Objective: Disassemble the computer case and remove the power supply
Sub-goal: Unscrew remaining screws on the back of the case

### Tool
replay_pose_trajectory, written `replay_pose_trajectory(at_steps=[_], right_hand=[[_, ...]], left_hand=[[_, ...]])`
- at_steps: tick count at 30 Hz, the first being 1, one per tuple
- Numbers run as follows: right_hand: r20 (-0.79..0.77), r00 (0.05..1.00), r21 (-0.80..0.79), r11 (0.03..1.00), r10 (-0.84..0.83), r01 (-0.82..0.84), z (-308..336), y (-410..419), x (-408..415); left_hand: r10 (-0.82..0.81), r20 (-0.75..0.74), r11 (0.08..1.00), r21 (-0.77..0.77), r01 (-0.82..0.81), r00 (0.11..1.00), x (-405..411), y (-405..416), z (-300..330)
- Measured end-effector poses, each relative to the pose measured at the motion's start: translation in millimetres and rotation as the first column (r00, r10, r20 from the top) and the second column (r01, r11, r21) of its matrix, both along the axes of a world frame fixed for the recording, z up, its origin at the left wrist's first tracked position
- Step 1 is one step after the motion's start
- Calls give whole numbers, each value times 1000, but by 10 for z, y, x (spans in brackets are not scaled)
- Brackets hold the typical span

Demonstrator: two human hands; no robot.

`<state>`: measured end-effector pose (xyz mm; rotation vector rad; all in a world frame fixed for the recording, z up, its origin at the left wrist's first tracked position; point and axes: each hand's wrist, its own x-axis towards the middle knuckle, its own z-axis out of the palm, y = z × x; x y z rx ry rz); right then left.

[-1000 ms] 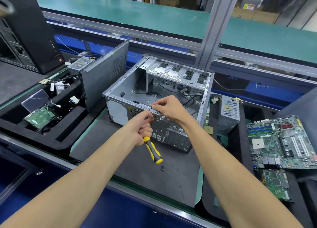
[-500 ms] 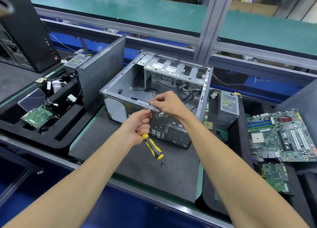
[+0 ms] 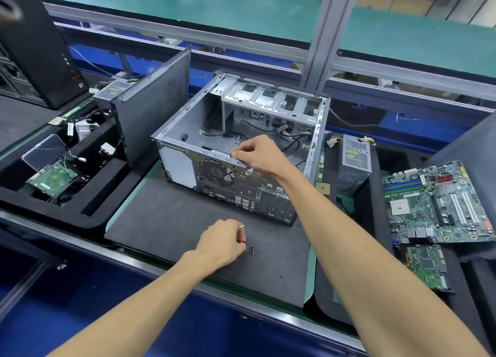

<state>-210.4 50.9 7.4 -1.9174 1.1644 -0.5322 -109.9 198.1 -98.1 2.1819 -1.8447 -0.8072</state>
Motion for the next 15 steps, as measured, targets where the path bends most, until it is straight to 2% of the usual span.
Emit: replay_pose_trajectory(at_steps=[4, 8, 11, 15], right_hand=[[4, 1000, -3, 1000, 6, -6, 21, 11, -7], [3, 1000, -1, 1000, 5, -5, 19, 1, 1], [5, 1000, -7, 1000, 6, -6, 6, -11, 2], [3, 1000, -12, 1000, 4, -4, -19, -26, 15]], left_hand=[[-18, -80, 1000, -23, 16, 997, 22, -26, -86], [123, -300, 981, -105, -161, 946, 109, -75, -56], [179, -439, 926, -227, -301, 880, 175, -110, 49], [125, -638, 810, -377, -450, 760, 227, -167, 258]])
